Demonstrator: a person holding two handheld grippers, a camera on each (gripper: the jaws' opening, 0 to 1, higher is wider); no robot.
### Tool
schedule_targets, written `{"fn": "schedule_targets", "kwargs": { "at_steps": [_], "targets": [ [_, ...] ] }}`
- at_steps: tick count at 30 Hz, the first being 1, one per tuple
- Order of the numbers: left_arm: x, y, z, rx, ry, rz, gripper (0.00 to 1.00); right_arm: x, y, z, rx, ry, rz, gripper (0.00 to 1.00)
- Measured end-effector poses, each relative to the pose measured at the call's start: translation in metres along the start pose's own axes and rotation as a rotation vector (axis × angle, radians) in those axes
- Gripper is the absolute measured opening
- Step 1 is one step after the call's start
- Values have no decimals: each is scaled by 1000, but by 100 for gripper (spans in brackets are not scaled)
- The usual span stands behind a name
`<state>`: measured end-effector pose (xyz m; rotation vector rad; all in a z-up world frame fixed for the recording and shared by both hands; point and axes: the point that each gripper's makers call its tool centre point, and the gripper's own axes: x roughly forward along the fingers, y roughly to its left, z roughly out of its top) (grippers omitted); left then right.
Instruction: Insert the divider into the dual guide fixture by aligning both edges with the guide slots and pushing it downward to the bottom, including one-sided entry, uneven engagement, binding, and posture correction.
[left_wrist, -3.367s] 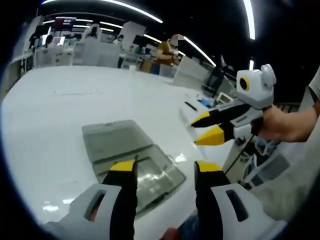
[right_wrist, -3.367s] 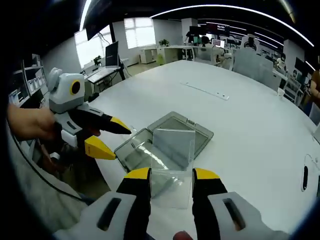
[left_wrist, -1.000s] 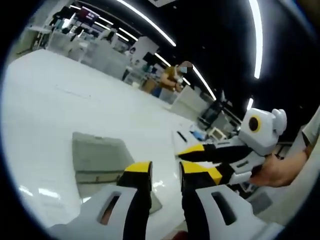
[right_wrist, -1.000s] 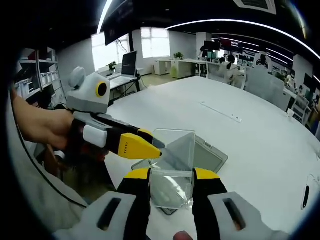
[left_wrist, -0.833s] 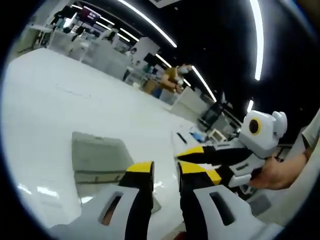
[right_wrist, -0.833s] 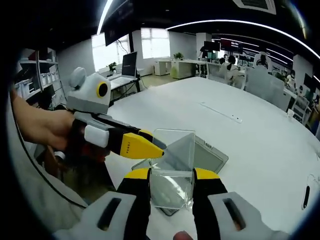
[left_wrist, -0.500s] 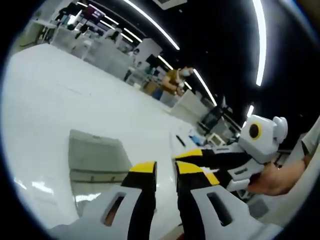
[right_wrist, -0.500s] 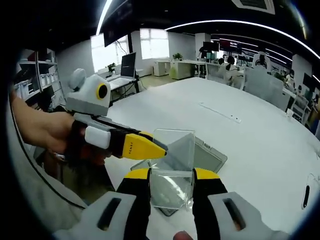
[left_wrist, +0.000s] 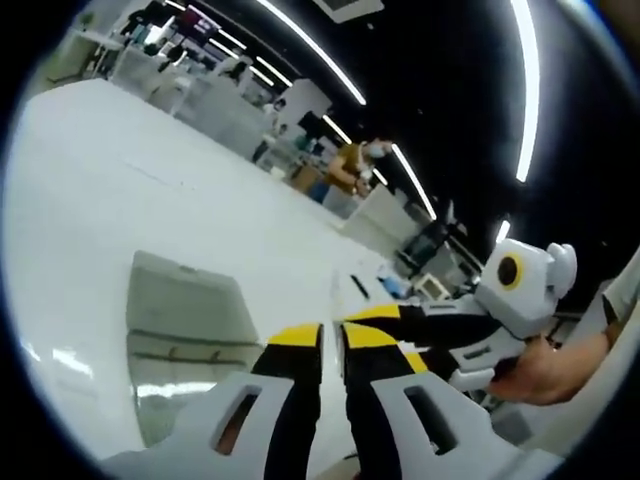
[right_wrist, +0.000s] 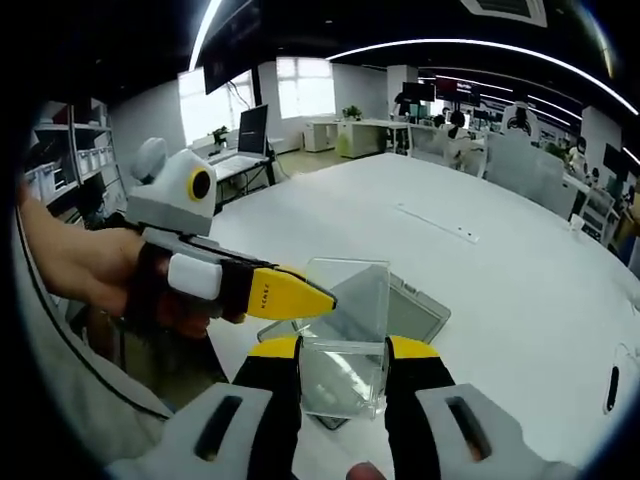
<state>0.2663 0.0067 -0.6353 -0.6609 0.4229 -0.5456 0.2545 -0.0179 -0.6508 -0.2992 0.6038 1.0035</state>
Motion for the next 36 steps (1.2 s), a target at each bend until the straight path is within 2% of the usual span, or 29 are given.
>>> {"fn": "schedule_targets", "kwargs": {
  "at_steps": [15,21,22,32,36],
  "targets": [
    [6,-5,0,-30,-12,16,0,-4,-6,-4,10,1,-12,27],
    [8,-4,0,-84,-23,16,0,-4,-8,-4,14,0,-20,27],
    [8,-6,-1,-113,-25,9,0,-5,-8,-4,16,0,-20,27],
    [8,-4,-3,-135,-18,1,0,-6,-7,-6,28,0,-24,27],
    [9,-8,-2,-113,-14,-13,0,-7,-8,-6,36,-3,-28,28]
  ]
}}
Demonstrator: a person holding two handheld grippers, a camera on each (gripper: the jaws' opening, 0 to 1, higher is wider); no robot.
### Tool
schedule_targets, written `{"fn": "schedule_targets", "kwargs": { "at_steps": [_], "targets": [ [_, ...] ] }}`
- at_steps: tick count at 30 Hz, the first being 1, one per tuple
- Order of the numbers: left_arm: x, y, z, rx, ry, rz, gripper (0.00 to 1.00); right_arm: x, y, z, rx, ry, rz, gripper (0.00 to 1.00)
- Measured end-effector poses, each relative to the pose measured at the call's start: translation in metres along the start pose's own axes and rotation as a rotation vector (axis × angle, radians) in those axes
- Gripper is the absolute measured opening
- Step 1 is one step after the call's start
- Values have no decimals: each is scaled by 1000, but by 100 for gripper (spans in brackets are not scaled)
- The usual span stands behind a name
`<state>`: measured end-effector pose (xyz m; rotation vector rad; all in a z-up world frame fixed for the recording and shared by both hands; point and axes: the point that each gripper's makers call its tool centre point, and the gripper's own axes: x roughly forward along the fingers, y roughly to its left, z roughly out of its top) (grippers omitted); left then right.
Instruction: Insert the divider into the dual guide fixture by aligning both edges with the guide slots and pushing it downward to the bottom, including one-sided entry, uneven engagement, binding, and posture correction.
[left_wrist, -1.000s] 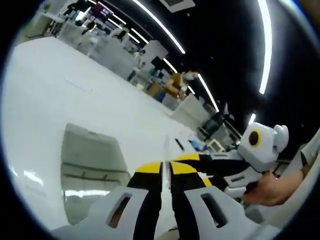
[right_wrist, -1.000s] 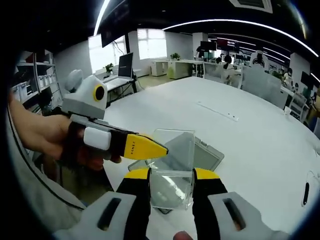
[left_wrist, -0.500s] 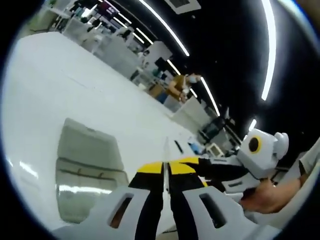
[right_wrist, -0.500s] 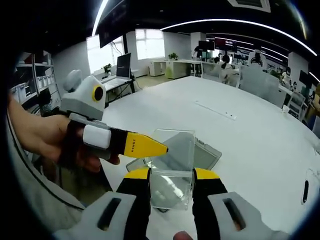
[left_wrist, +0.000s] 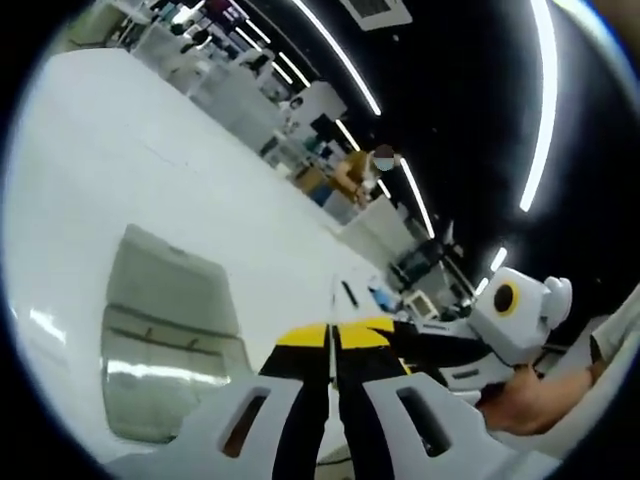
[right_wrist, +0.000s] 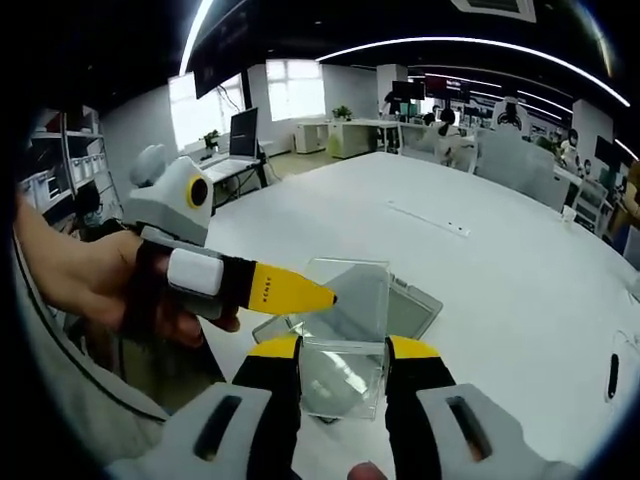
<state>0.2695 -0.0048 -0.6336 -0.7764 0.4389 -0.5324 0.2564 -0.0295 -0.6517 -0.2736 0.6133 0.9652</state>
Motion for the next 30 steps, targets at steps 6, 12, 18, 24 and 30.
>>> {"fn": "schedule_targets", "kwargs": {
  "at_steps": [6,12,18,24,30],
  "targets": [
    [2,-6,-1,21,21,-25,0,-6,-2,-1,-6,-3,-9,29],
    [-1,-6,-2,35,26,-43,0,-6,2,-2,-22,2,5,29],
    [-4,-9,-1,47,32,-59,0,-6,6,-3,4,-4,34,32],
    [-5,-12,1,54,27,-68,0,-6,8,-4,56,-6,77,32],
    [-6,-11,3,53,18,-63,0,-8,10,-3,55,-10,92,30]
  ]
}}
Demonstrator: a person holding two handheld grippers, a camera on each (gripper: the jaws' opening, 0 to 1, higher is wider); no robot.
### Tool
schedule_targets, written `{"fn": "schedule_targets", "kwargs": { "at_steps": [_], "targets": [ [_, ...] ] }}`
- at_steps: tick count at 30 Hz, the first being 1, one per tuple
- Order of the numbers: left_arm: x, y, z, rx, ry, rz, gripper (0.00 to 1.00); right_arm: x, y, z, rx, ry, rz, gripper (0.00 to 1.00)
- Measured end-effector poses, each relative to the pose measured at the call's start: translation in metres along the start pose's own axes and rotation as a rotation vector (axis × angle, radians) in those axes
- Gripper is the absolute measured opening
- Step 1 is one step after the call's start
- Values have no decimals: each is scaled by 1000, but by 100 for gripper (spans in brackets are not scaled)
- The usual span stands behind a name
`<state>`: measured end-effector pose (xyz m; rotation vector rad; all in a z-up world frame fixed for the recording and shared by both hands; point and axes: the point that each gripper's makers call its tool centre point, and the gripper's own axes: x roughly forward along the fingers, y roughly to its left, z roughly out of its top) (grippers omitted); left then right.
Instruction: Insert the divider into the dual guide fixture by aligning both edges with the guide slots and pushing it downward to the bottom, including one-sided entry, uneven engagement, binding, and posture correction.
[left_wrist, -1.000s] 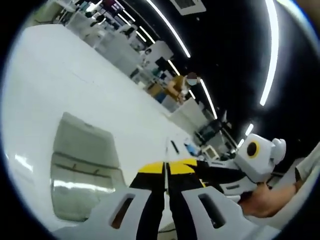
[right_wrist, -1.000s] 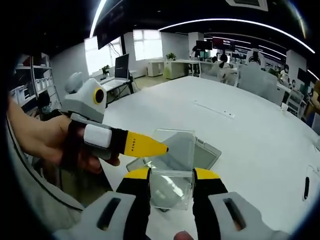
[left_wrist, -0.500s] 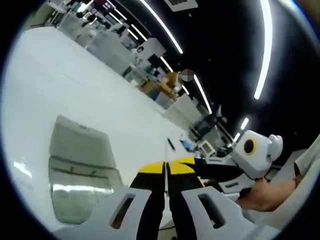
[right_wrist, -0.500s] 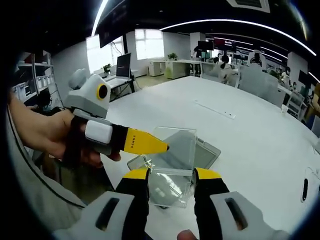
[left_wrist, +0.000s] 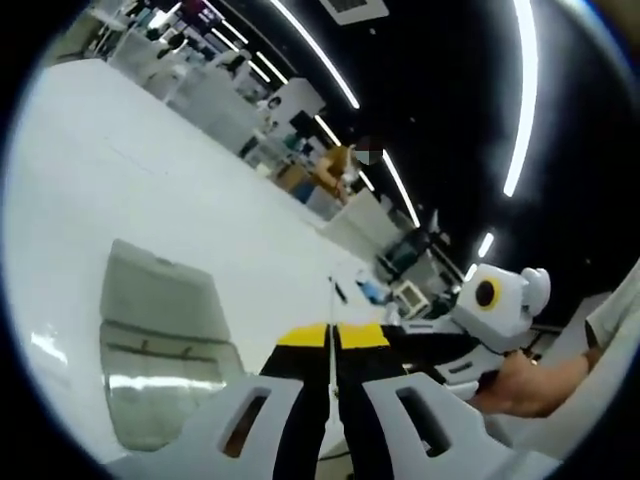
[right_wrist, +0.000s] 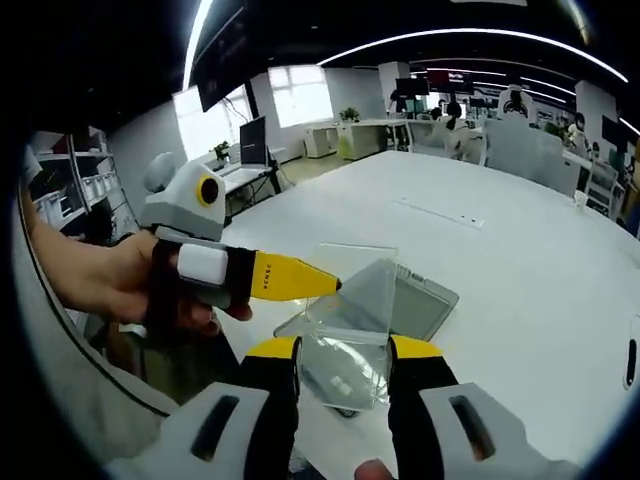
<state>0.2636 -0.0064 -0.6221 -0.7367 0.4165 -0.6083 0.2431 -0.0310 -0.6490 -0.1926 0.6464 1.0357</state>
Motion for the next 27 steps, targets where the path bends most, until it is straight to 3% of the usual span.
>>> {"fn": "schedule_targets", "kwargs": {
  "at_steps": [14,20,27],
  "targets": [
    [1,0,3,-2,20,-35,0,-4,-1,-1,51,-30,11,29],
    [0,-5,12,6,20,-85,0,-5,0,6,79,-55,43,27],
    [-2,-8,11,23,44,-111,0,-3,-1,10,130,-73,102,27]
  ]
}}
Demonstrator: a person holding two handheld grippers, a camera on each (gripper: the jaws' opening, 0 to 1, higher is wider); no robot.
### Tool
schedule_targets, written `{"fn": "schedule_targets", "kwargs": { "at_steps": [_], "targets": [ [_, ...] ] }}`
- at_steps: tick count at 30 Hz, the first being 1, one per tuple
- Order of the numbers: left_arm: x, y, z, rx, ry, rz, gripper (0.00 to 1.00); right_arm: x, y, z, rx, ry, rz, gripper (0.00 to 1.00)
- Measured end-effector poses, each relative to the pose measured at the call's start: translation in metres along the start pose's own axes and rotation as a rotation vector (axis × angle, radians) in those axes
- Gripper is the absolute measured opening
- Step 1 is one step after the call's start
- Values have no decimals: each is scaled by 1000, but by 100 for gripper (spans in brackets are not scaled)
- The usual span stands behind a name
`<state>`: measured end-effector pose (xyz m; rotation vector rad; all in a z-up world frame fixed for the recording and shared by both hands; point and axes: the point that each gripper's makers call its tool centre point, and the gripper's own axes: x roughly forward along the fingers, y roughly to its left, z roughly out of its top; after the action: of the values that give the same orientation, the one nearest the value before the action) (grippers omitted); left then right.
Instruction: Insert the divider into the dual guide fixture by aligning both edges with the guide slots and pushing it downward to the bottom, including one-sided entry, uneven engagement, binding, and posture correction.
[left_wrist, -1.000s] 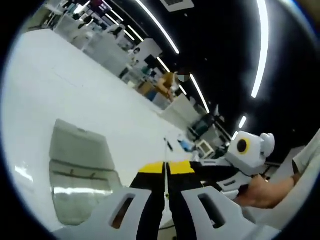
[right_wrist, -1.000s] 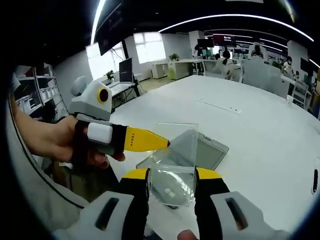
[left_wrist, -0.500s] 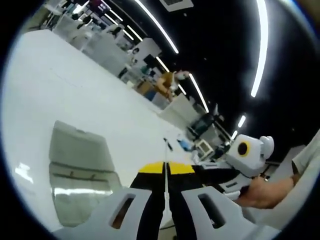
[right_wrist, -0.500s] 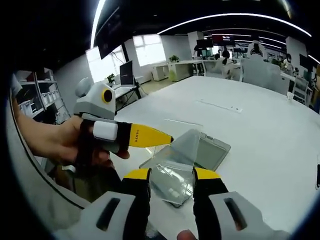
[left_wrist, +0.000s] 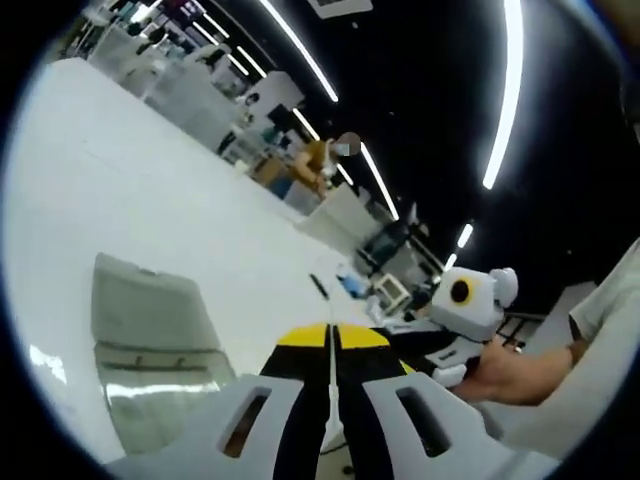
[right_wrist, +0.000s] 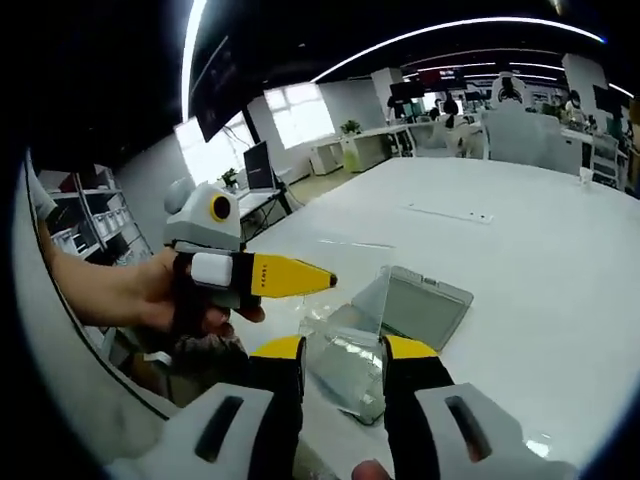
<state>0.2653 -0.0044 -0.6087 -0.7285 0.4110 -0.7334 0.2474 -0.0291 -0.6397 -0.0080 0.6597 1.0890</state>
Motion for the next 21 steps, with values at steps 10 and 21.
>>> {"fn": "schedule_targets", "kwargs": {
  "at_steps": [10,21],
  "targets": [
    [-3,-4,2,35,25,-33,0,3,6,5,17,0,118,27],
    [-8,-2,8,59,40,-62,0,6,11,10,64,-7,219,26]
  ]
}}
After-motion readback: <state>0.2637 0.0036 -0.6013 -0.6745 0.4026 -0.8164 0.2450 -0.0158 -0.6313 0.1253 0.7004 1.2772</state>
